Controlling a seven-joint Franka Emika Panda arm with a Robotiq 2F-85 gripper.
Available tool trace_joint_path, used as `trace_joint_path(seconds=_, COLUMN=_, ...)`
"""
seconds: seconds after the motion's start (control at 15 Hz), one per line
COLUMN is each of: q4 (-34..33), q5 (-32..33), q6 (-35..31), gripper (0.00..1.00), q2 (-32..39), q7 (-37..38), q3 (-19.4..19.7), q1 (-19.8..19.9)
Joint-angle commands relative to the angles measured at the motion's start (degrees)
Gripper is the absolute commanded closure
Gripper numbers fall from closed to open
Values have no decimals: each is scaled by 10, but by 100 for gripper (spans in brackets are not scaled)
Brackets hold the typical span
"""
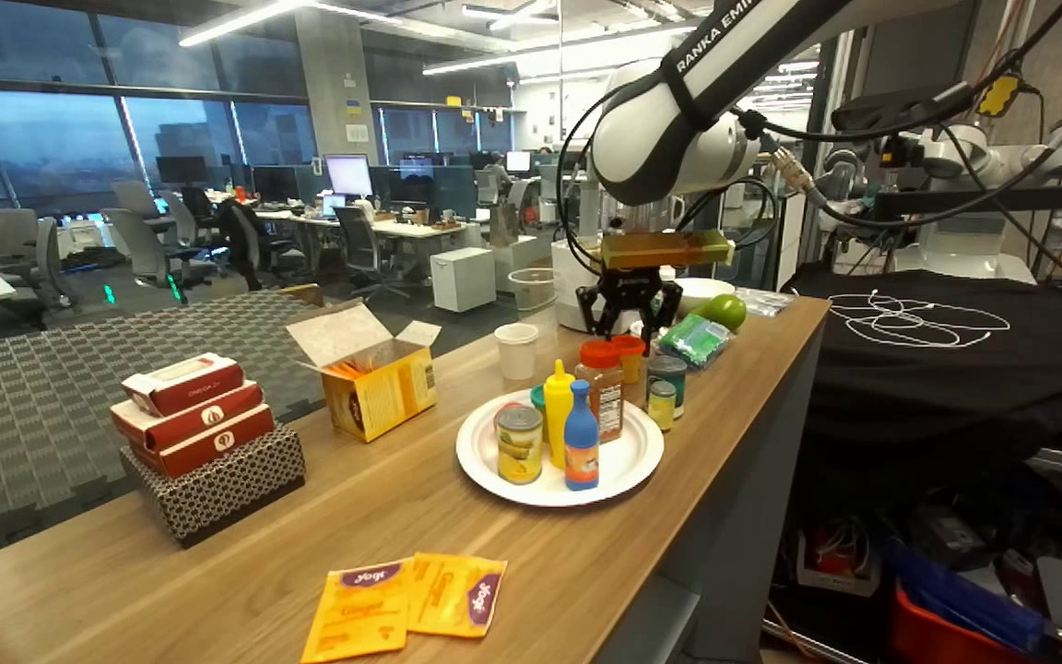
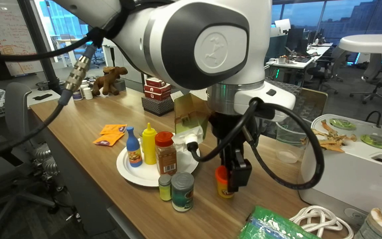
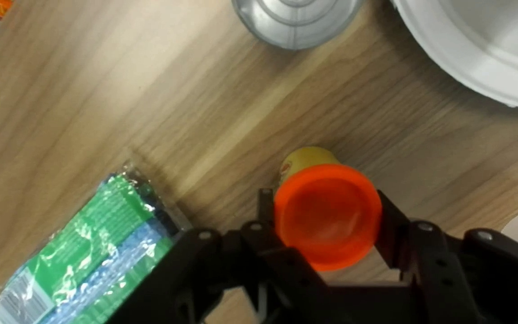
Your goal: Put the containers and strawberry plush toy on the white plate
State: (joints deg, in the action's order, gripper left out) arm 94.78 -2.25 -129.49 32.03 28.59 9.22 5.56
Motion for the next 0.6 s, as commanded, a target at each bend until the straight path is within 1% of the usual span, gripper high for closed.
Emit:
trace_joint_path(seconds=0.0, q4=-3, q5=-15, q6=3, gripper=72, q2=-8, q7=-6, q3=3, q1=0)
trace_joint_path(seconds=0.13, q4=4, q5=-14, q6=9, gripper=72, q2=-21, q7=-1, q3=4, q1=-4)
trace_joint_path(seconds=0.33, q4=19, q5=5, q6=19, gripper=72, q2=-54, q7=21, q3=12, q1=-22)
trace_joint_path(seconds=0.53, q4=18, q5=26, q6=48, gripper=72, q2=-87, q7=45, q3=15, q1=-42)
